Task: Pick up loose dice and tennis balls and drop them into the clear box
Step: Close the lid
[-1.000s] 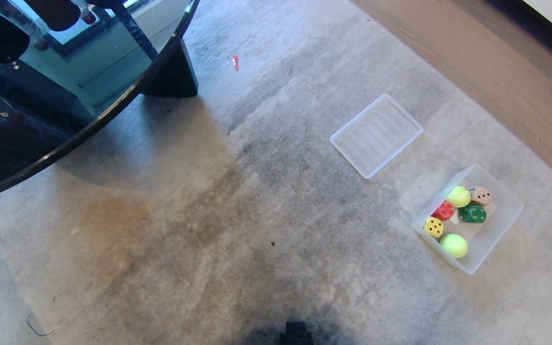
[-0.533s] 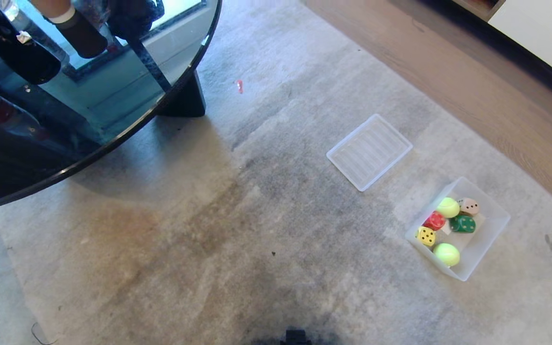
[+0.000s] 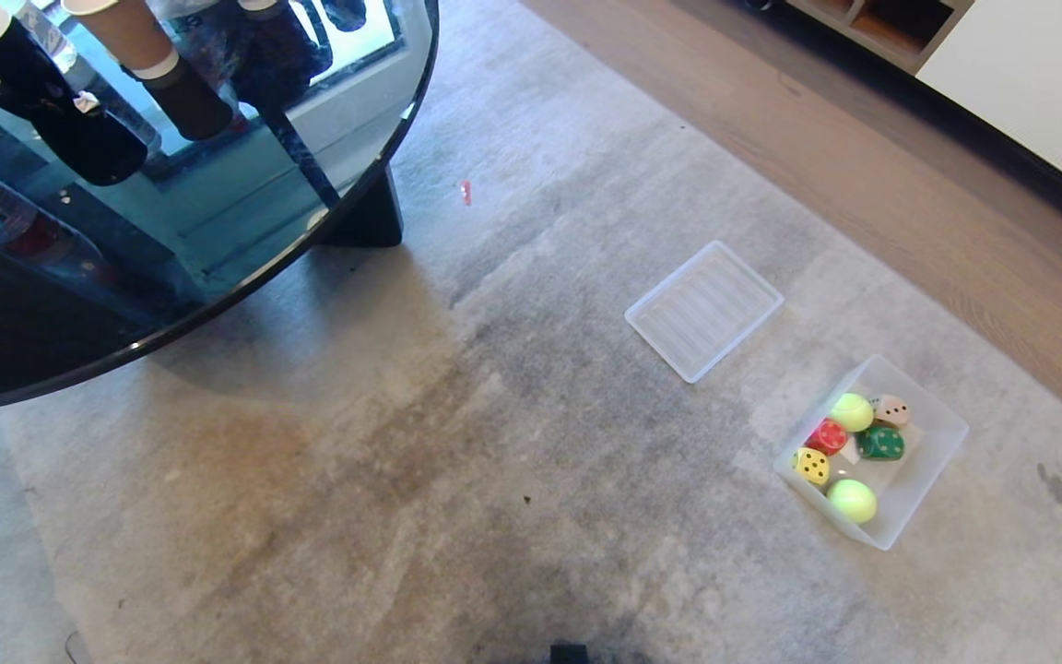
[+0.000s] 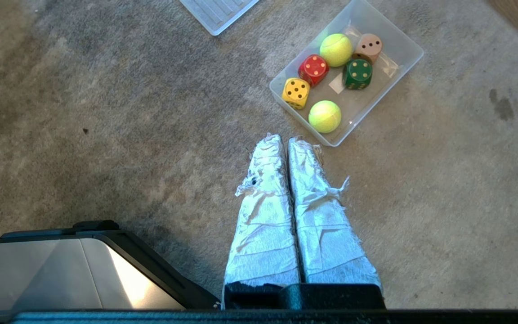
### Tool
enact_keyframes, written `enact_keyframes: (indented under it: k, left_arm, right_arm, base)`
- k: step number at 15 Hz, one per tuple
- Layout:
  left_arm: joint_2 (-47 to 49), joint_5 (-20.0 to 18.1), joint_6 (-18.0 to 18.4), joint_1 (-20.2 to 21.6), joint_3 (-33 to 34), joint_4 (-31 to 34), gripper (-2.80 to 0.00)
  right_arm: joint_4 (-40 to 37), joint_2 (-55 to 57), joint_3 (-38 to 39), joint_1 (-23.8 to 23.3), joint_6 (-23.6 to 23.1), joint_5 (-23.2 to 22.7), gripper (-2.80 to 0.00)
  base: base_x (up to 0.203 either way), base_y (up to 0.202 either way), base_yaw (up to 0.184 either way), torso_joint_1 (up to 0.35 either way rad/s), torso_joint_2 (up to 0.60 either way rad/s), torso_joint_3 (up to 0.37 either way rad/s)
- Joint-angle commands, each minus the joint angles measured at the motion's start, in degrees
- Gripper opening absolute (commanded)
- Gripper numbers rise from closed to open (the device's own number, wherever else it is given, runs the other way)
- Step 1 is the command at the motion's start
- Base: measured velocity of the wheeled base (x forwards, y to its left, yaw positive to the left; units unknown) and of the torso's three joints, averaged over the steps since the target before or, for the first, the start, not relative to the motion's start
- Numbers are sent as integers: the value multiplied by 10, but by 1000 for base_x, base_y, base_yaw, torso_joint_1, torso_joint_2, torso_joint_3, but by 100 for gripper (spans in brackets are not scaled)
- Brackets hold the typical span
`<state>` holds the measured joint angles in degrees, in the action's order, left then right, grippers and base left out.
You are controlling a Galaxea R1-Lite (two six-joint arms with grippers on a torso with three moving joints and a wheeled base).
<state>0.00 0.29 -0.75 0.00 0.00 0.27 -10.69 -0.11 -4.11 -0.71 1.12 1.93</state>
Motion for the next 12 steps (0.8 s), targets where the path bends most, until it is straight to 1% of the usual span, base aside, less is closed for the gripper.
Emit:
enact_keyframes:
  k: [1, 4, 5, 12]
  left_arm:
    - [0, 1, 0, 0, 0, 0, -280]
    - [1, 1, 0, 0, 0, 1, -280]
    - [0, 1, 0, 0, 0, 0, -280]
    - [0, 1, 0, 0, 0, 1, -280]
  right_arm:
    - [0, 0, -1, 0, 0, 0, -280]
    - [0, 0, -1, 0, 0, 0, -280]
    - [0, 0, -1, 0, 0, 0, -280]
    - [0, 0, 0, 0, 0, 0, -280]
  base:
    - [0, 0, 0, 0, 0, 0]
    - [0, 0, 0, 0, 0, 0]
    - [114, 0, -5, 6, -1, 7]
    - [182, 0, 0, 3, 1, 3]
